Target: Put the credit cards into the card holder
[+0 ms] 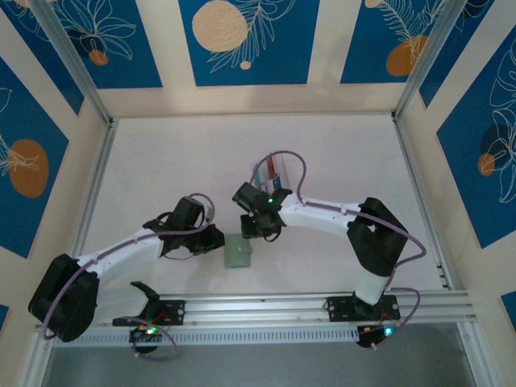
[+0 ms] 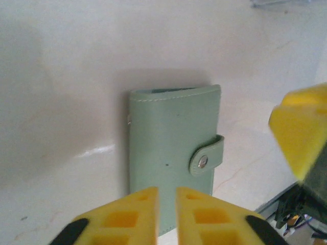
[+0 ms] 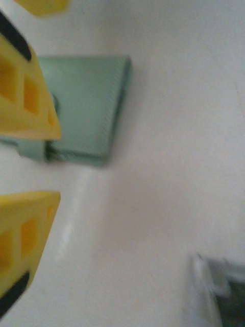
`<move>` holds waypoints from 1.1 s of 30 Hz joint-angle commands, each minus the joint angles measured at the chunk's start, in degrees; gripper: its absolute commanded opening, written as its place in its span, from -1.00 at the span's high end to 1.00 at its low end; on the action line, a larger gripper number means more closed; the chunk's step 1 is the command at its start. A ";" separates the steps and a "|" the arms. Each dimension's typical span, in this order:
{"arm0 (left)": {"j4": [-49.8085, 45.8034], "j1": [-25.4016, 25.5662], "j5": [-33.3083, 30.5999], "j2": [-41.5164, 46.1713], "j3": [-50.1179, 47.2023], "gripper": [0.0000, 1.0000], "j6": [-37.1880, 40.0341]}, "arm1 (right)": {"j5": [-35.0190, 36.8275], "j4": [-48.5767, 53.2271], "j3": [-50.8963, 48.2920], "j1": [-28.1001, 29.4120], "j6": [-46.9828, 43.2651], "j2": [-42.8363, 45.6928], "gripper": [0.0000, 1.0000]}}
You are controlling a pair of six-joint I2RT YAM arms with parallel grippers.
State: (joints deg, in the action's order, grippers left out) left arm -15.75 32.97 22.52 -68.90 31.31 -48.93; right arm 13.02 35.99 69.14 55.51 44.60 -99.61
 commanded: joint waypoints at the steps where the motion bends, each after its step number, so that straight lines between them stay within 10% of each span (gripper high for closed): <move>1: 3.44 -0.68 3.50 -4.26 2.93 0.85 -1.70 | -4.11 0.30 -1.09 2.23 1.97 1.79 0.57; 33: 13.46 -5.02 6.90 -20.14 -1.12 1.00 2.03 | -4.70 0.95 6.09 5.79 1.32 -10.73 0.26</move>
State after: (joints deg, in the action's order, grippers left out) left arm -0.69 27.97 31.31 -87.20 32.69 -47.51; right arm 7.29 34.17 73.52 60.64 45.89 -107.92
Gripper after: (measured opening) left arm 0.040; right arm 0.375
